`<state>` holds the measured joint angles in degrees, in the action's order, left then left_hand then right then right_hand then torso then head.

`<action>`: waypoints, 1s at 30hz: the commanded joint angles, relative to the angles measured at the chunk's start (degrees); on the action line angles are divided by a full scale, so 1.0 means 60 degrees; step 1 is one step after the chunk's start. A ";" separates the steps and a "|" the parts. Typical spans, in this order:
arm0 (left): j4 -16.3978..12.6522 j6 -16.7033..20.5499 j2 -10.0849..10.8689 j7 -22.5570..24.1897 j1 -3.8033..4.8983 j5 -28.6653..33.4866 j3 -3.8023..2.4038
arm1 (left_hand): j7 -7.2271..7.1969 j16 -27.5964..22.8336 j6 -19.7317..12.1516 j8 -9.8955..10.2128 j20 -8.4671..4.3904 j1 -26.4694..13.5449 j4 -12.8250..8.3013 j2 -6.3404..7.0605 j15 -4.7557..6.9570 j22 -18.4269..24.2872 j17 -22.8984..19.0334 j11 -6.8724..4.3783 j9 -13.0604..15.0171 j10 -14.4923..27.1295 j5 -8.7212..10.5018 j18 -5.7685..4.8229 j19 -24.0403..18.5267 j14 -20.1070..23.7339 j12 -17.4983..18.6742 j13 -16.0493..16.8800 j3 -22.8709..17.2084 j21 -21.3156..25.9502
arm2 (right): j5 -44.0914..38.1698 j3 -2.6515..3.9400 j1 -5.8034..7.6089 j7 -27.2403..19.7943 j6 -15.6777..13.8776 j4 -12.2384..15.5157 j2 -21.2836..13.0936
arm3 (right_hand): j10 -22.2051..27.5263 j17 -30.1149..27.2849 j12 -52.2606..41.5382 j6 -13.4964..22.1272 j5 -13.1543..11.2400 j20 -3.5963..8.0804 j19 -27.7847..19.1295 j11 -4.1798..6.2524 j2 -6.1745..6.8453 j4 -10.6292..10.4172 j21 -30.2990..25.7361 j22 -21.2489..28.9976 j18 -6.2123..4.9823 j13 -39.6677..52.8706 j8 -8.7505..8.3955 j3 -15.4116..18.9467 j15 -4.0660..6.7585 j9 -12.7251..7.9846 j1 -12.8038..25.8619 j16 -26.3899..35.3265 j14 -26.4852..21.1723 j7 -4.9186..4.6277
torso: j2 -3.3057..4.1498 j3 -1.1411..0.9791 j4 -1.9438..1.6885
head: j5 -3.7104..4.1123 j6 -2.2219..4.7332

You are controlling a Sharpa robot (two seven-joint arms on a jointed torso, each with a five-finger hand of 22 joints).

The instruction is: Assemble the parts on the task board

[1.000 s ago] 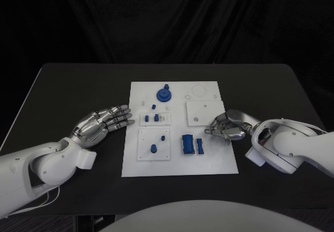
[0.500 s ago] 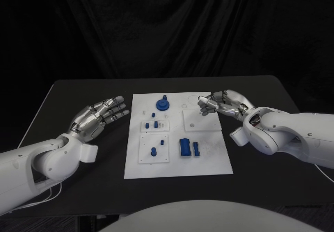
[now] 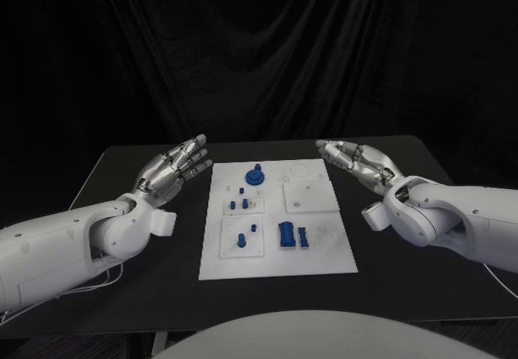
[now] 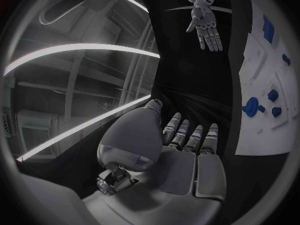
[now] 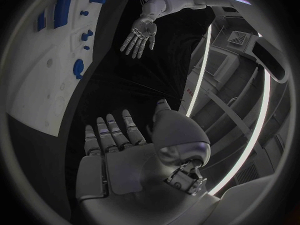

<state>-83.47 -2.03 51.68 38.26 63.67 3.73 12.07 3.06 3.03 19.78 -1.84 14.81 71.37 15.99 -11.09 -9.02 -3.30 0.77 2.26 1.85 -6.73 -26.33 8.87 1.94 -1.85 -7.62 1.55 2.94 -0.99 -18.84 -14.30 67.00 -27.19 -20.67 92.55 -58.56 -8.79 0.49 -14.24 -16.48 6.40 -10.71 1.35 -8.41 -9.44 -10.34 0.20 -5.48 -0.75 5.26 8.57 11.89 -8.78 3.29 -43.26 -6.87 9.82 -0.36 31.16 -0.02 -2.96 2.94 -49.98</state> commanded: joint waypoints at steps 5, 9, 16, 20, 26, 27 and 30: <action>-0.0105 0.0534 -0.0060 -0.0091 -0.0037 -0.0024 -0.0134 | -0.0510 -0.0504 -0.1369 0.0306 -0.1016 -0.4917 -0.1103 0.0761 0.0590 0.0549 -0.0129 -0.0377 -0.0308 0.1122 0.1815 -0.0484 -0.0323 0.0308 0.0531 -0.0258 -0.0490 0.0165 | 0.0400 0.0335 -0.0134 -0.0017 -0.0584 -0.0032 0.0303 | 0.1465 -0.0082 0.1632 0.1891 -0.1066 0.1786 -0.0224 0.1402 0.1574 0.1723 -0.0034 0.0913 0.0124 -0.0877 -0.1428 -0.1982 0.1463 -0.0548 0.4971 0.1145 -0.1636 0.0060 | 0.0042 0.0013 0.0043 | -0.0043 0.0265; -0.0218 0.1366 -0.0188 -0.0245 -0.0101 -0.0094 -0.0352 | -0.0510 -0.0504 -0.1682 0.0306 -0.1256 -0.6059 -0.1359 0.0938 0.0736 0.0549 -0.0129 -0.0377 -0.0308 0.1122 0.2238 -0.0605 -0.0323 0.0308 0.1270 -0.0258 -0.0490 0.0165 | 0.1086 0.0847 -0.0385 -0.0121 -0.1416 -0.0133 0.0806 | 0.1465 -0.0082 0.2373 0.2746 -0.1066 0.1786 -0.0224 0.1402 0.1574 0.1723 -0.0034 0.0913 0.0124 -0.0877 -0.1428 -0.1982 0.1463 -0.0548 0.6207 0.1145 -0.1636 0.0060 | 0.0035 0.0012 0.0123 | -0.0123 0.0681; -0.0487 0.3338 -0.0493 -0.0608 -0.0252 -0.0258 -0.0869 | -0.0510 -0.0504 -0.2063 0.0306 -0.1543 -0.7446 -0.1670 0.1152 0.1504 0.0549 -0.0129 -0.0377 -0.0308 0.1122 0.2748 -0.0795 -0.0323 0.0308 0.1270 -0.0258 -0.0490 0.0165 | 0.2434 0.1855 -0.0880 -0.0327 -0.3051 -0.0330 0.1794 | 0.1465 -0.0082 0.2373 0.2746 -0.1066 0.1786 -0.0224 0.1402 0.1574 0.1723 -0.0034 0.0913 0.0124 -0.0877 -0.1428 -0.1982 0.1463 -0.0548 0.7209 0.1145 -0.1636 0.0060 | 0.0019 0.0007 0.0310 | -0.0308 0.1652; -0.0674 0.4709 -0.0705 -0.0861 -0.0356 -0.0373 -0.1229 | -0.0510 -0.0504 -0.2278 0.0306 -0.1683 -0.8212 -0.1833 0.1849 0.1504 0.0549 -0.0129 -0.0377 -0.0308 0.1122 0.3031 -0.1478 -0.0323 0.0308 0.1270 -0.0258 -0.0490 0.0165 | 0.2949 0.2240 -0.1069 -0.0405 -0.3676 -0.0405 0.2171 | 0.1465 -0.0082 0.2373 0.2746 -0.1066 0.1786 -0.0224 0.1402 0.1574 0.1723 -0.0034 0.0913 0.0124 -0.0877 -0.1428 -0.1982 0.1463 -0.0548 0.7209 0.1145 -0.1636 0.0060 | 0.0010 0.0005 0.0410 | -0.0407 0.2166; -0.0916 0.6484 -0.0979 -0.1188 -0.0492 -0.0521 -0.1694 | -0.0510 -0.0504 -0.2477 0.0306 -0.2468 -0.9023 -0.2665 0.1849 0.1504 0.0549 -0.0129 -0.0377 -0.0308 0.1122 0.3330 -0.1478 -0.0323 0.0308 0.1270 -0.0258 -0.0490 0.0165 | 0.3140 0.2383 -0.1139 -0.0434 -0.3908 -0.0433 0.2311 | 0.1465 -0.0082 0.2373 0.2746 -0.1066 0.1786 -0.0224 0.1402 0.1574 0.1723 -0.0034 0.0913 0.0124 -0.0877 -0.1428 -0.1982 0.1463 -0.0548 0.7209 0.1145 -0.1636 0.0060 | 0.0004 0.0003 0.0485 | -0.0481 0.2557; -0.0944 0.6689 -0.1010 -0.1226 -0.0508 -0.0538 -0.1748 | -0.0510 -0.0504 -0.2512 0.0306 -0.2468 -0.9132 -0.2665 0.1849 0.1504 0.0549 -0.0129 -0.0377 -0.0308 0.1122 0.3370 -0.1478 -0.0323 0.0308 0.1270 -0.0258 -0.0490 0.0165 | 0.3140 0.2383 -0.1139 -0.0434 -0.3908 -0.0433 0.2311 | 0.1465 -0.0082 0.2373 0.2746 -0.1066 0.1786 -0.0224 0.1402 0.1574 0.1723 -0.0034 0.0913 0.0124 -0.0877 -0.1428 -0.1982 0.1463 -0.0548 0.7209 0.1145 -0.1636 0.0060 | 0.0003 0.0003 0.0490 | -0.0486 0.2581; -0.1015 0.7207 -0.1091 -0.1321 -0.0547 -0.0581 -0.1884 | -0.0510 -0.0504 -0.2605 0.0306 -0.2468 -0.9475 -0.2665 0.1849 0.1504 0.0549 -0.0129 -0.0377 -0.0308 0.1122 0.3497 -0.1478 -0.0323 0.0308 0.1270 -0.0258 -0.0490 0.0165 | 0.3140 0.2383 -0.1139 -0.0434 -0.3908 -0.0433 0.2311 | 0.1465 -0.0082 0.2373 0.2746 -0.1066 0.1786 -0.0224 0.1402 0.1574 0.1723 -0.0034 0.0913 0.0124 -0.0877 -0.1428 -0.1982 0.1463 -0.0548 0.7209 0.1145 -0.1636 0.0060 | 0.0003 0.0003 0.0493 | -0.0490 0.2601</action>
<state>-89.27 32.70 45.31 31.78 60.54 1.48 0.91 0.10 0.21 5.83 -0.27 2.44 19.96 2.95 -0.67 -0.60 -0.09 0.06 0.02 0.06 -0.41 -7.33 1.60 0.01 -0.02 -0.30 0.06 0.05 -0.33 -1.49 -0.07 60.27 -28.85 -41.54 89.94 -44.67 -0.19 0.05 -0.20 -0.21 0.20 -0.29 0.02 -0.01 0.06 -0.07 0.21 -1.45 -0.42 0.06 0.20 0.21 -0.01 0.06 -0.36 -0.21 0.29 -0.02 31.20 0.01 -0.16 0.03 -34.55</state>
